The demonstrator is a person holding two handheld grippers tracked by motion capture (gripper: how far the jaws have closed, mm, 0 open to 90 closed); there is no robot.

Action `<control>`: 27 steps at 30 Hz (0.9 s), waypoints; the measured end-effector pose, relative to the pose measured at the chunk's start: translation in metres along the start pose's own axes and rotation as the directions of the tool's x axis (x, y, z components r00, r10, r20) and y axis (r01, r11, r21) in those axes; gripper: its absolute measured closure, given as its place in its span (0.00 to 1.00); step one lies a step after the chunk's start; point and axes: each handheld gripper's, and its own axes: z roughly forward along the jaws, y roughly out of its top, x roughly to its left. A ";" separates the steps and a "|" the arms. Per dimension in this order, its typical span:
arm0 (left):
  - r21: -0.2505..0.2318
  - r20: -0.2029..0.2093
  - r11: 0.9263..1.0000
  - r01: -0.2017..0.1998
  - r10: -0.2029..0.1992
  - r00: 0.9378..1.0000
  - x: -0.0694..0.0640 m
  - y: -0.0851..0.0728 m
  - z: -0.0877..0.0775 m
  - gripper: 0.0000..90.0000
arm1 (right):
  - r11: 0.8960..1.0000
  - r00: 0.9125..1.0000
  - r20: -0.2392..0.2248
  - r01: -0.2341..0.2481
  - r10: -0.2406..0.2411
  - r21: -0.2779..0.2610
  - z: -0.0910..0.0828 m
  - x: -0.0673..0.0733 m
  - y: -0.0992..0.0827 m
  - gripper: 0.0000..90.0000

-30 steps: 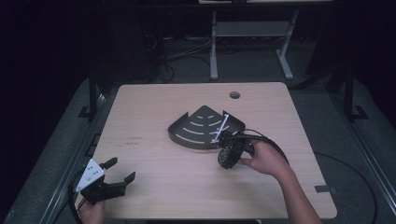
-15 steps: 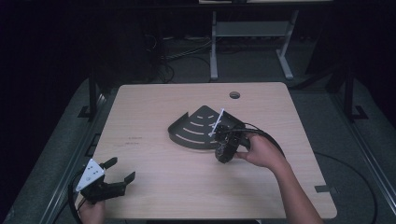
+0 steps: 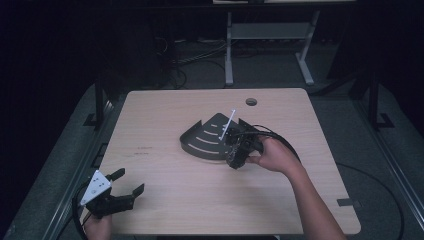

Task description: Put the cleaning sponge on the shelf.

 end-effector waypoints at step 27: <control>-0.007 0.000 1.000 0.010 -0.010 1.000 0.001 -0.001 -0.001 0.15 | 1.000 1.000 -0.011 -0.016 0.016 -0.003 0.003 -0.026 0.032 0.36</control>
